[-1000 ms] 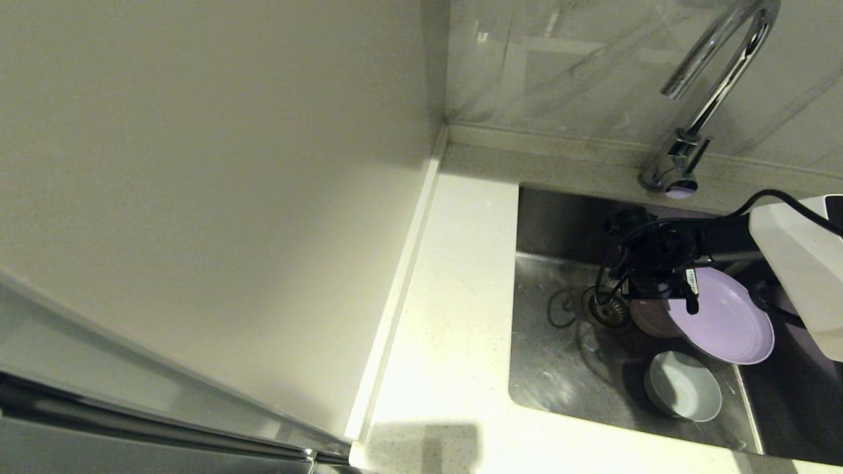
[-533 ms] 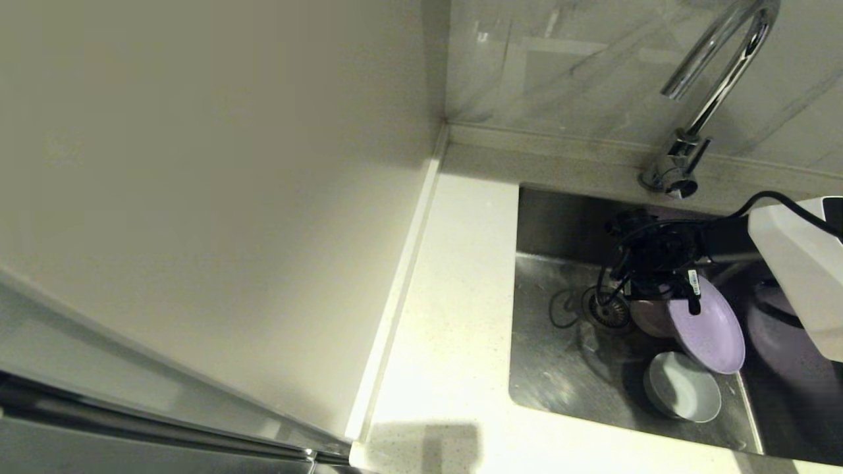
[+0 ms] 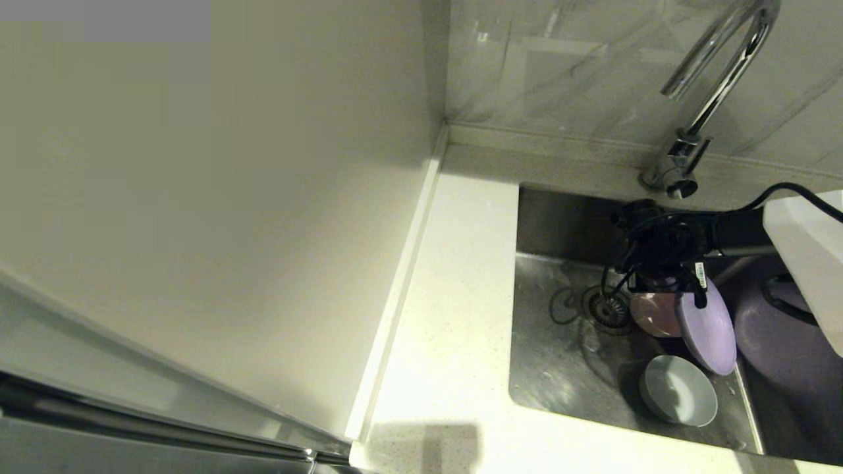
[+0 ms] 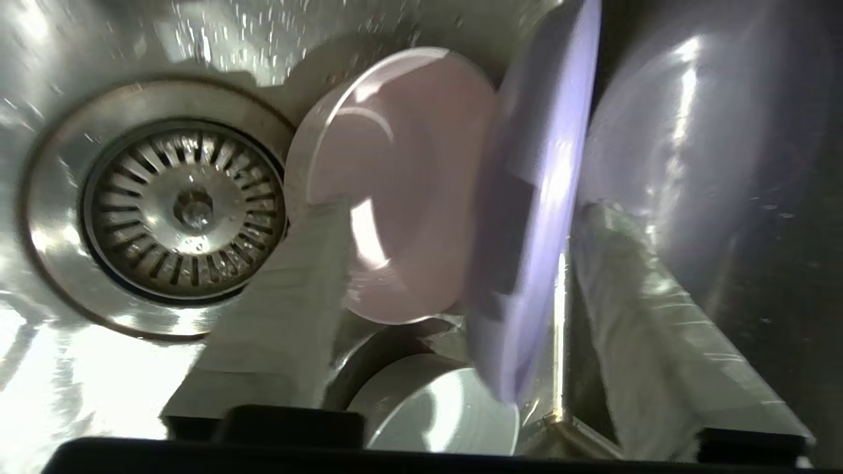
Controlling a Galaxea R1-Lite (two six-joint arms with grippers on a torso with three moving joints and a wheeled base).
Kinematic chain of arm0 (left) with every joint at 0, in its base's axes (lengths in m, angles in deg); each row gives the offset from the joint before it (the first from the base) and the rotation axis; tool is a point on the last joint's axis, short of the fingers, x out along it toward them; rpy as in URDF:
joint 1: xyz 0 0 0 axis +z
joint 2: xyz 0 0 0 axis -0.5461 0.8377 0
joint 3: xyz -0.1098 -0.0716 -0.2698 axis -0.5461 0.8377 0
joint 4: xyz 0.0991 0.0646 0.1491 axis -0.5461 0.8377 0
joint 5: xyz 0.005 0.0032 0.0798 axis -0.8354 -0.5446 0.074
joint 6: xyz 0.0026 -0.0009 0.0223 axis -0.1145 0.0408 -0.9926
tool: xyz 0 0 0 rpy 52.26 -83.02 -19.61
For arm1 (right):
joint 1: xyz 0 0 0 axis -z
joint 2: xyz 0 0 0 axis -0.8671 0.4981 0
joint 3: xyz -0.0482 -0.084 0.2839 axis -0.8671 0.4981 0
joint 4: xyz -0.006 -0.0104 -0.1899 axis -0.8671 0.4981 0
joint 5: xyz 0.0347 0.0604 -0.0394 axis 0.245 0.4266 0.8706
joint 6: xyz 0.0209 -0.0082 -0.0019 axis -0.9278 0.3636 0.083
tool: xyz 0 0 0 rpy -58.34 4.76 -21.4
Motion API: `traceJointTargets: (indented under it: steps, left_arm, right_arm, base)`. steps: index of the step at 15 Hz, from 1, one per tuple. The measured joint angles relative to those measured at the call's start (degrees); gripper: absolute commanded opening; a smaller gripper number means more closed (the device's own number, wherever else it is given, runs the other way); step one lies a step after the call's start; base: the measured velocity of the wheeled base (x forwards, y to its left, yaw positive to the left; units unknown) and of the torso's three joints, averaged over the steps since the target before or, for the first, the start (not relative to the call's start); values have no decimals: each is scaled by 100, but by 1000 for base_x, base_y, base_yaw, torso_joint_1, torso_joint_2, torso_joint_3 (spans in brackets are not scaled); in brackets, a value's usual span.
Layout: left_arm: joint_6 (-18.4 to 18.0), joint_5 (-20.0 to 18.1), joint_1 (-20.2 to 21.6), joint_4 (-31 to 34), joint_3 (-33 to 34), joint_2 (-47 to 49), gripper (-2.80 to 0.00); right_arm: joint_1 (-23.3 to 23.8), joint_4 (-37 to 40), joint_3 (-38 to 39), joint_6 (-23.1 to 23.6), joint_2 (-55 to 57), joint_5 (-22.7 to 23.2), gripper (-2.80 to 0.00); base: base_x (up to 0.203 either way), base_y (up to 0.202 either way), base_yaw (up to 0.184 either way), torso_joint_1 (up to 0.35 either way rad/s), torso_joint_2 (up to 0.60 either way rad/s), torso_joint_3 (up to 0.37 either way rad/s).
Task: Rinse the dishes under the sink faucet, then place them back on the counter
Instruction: Put a plate into the sink, then turn on the faucet
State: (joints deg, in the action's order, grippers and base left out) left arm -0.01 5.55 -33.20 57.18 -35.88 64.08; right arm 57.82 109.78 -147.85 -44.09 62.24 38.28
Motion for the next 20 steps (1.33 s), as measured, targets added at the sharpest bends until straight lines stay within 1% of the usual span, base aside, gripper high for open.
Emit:
traceJointTargets:
  steps: [3,7,10,12,13,15,18,20]
  left_arm:
    - [-2,0,0,0,0,0,-280]
    - [-2,0,0,2,0,0,-280]
    - [1,0,0,1,0,0,-280]
    - [3,-2,0,2,0,0,-280]
    - [1,0,0,2,0,0,-280]
    - [1,0,0,0,0,0,-280]
    - [1,0,0,2,0,0,-280]
    - [1,0,0,0,0,0,-280]
  right_arm:
    - [-22,5,192,-100,-425,1,0]
    - [-149,34,898,-169,-1492,80,0]
    - [-224,407,1466,-168,-2513,372,0]
    - [-244,866,1758,-160,-3172,655,0]
    - [-244,1073,1848,-158,-3427,750,-280]
    - [-213,1419,1909,-143,-3824,921,-280]
    - [-118,1506,1905,-135,-4072,1146,-280]
    - [58,1554,1883,-158,-4123,1421,-280]
  base:
    - [0,0,0,0,0,0]
    - [0,0,0,0,0,0]
    - [0,0,0,0,0,0]
    - [0,0,0,0,0,0]
    - [0,0,0,0,0,0]
    - [0,0,0,0,0,0]
    - [0,0,0,0,0,0]
    - [0,0,0,0,0,0]
